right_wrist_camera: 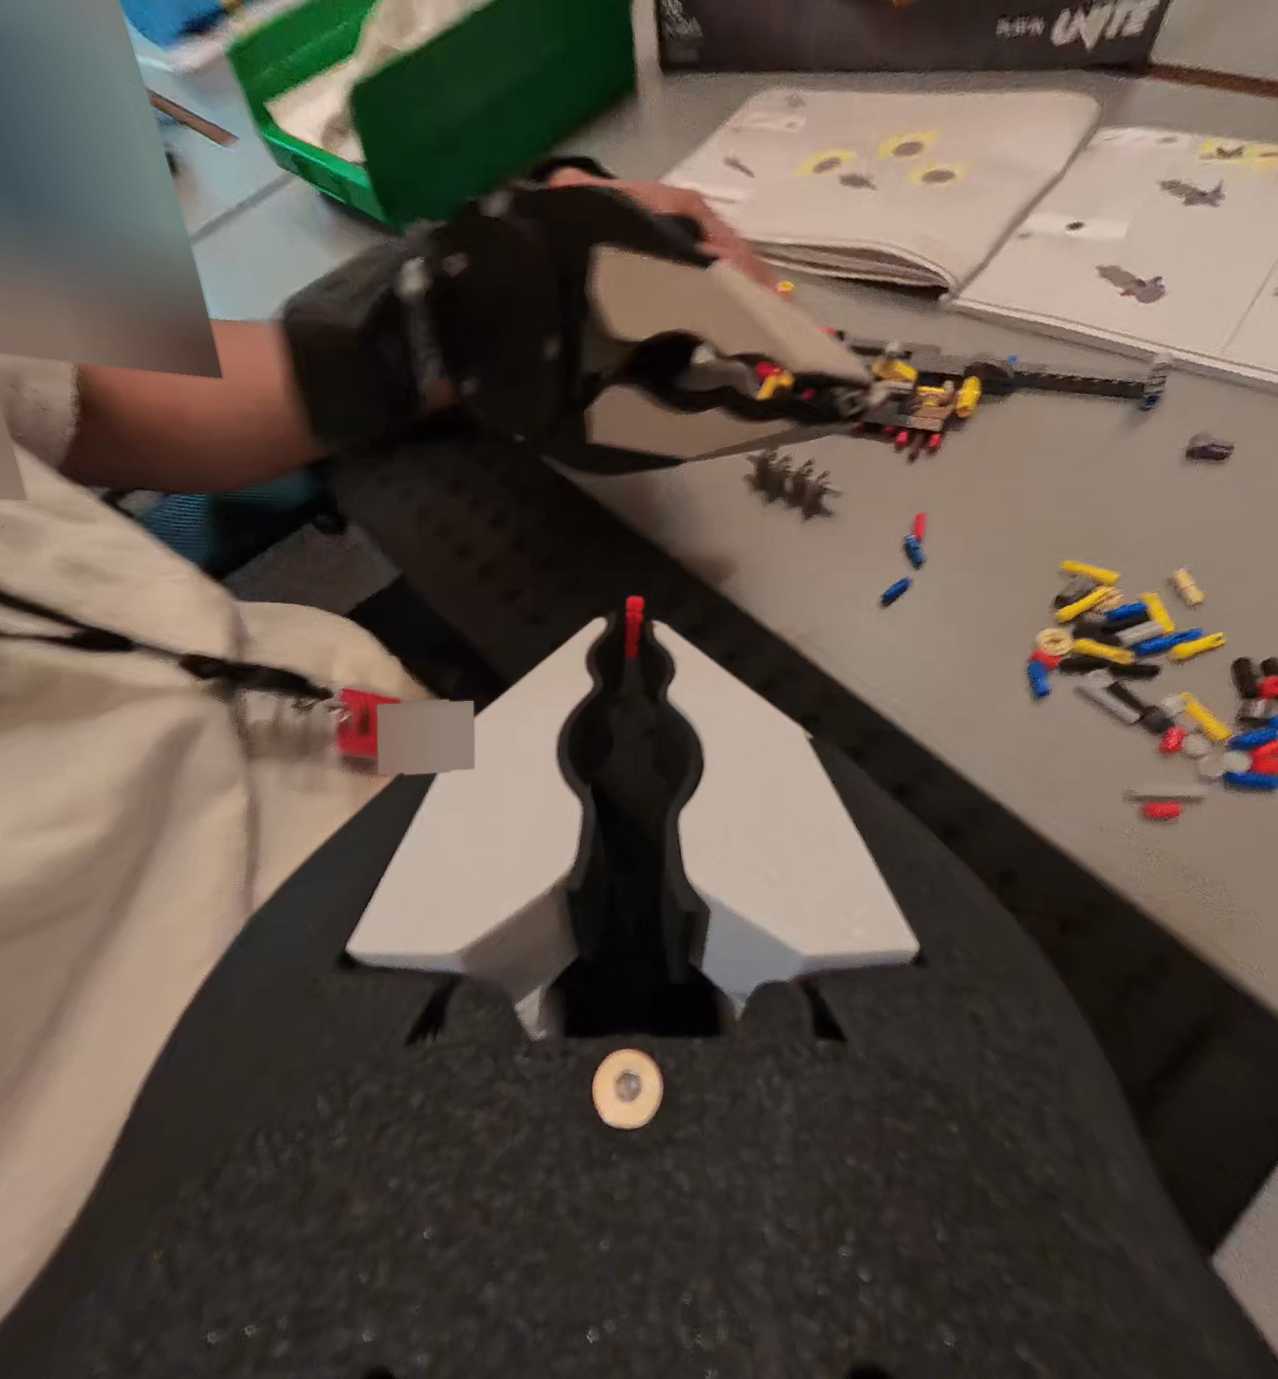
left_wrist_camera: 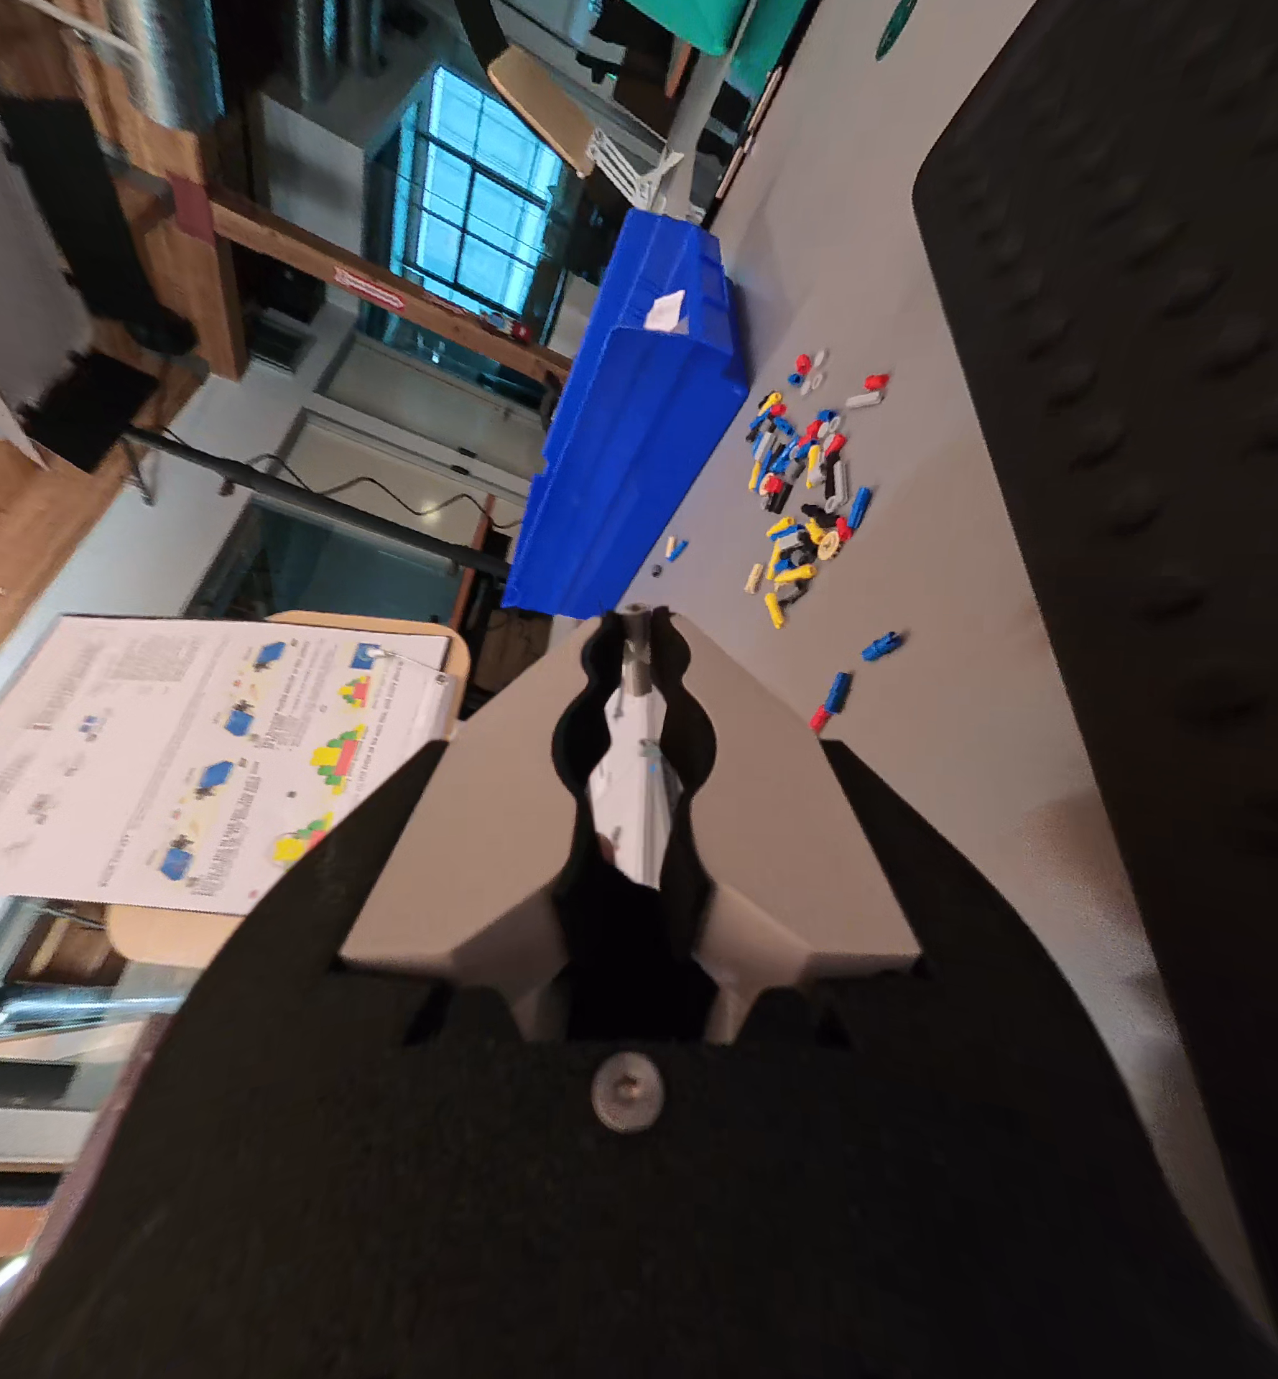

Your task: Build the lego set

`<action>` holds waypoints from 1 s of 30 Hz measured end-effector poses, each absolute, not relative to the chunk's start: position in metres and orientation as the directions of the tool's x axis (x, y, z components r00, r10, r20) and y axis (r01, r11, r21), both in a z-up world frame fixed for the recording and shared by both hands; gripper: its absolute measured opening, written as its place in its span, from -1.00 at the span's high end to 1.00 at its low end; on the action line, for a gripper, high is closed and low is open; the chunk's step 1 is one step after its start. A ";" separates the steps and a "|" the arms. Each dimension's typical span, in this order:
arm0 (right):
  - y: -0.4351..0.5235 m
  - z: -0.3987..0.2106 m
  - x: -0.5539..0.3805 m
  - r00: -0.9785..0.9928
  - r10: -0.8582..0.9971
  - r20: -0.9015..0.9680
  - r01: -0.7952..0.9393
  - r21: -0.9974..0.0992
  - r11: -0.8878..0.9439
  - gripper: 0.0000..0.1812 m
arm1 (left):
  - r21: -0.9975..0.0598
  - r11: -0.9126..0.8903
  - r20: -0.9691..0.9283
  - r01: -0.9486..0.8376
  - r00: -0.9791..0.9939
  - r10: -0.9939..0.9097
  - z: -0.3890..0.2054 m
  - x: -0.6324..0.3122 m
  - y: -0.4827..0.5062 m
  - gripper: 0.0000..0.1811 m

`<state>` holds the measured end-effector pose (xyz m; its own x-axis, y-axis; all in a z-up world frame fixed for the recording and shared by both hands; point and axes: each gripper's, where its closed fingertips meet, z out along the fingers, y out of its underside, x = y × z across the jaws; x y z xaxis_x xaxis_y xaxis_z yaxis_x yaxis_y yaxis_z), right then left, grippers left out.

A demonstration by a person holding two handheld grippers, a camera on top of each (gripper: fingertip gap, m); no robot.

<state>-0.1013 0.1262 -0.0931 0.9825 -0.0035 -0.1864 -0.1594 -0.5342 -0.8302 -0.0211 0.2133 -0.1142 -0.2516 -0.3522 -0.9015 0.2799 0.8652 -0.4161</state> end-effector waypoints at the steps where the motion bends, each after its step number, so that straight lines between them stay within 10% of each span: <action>1: 0.138 -0.097 -0.091 0.982 0.005 -0.187 -0.151 -0.806 -0.573 0.97 | -0.393 0.873 -0.914 0.289 -0.229 -0.336 -0.113 -0.022 0.213 0.95; 13: 0.192 -0.132 -0.036 0.991 0.102 -0.091 0.031 -0.580 -0.814 0.97 | -0.287 0.917 -0.948 0.279 -0.223 -0.229 -0.124 -0.022 0.206 0.95; 30: 0.193 -0.137 -0.038 0.970 0.105 -0.218 -0.030 -0.539 -0.842 0.97 | -0.054 0.951 -0.996 0.305 -0.078 -0.032 -0.125 -0.024 0.203 0.94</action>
<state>-0.0378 0.1929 -0.1373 0.9704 0.1046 -0.2175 -0.0300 -0.8420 -0.5386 -0.0237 0.2027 -0.1248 -0.0784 -0.0317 -0.9964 0.3051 0.9508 -0.0543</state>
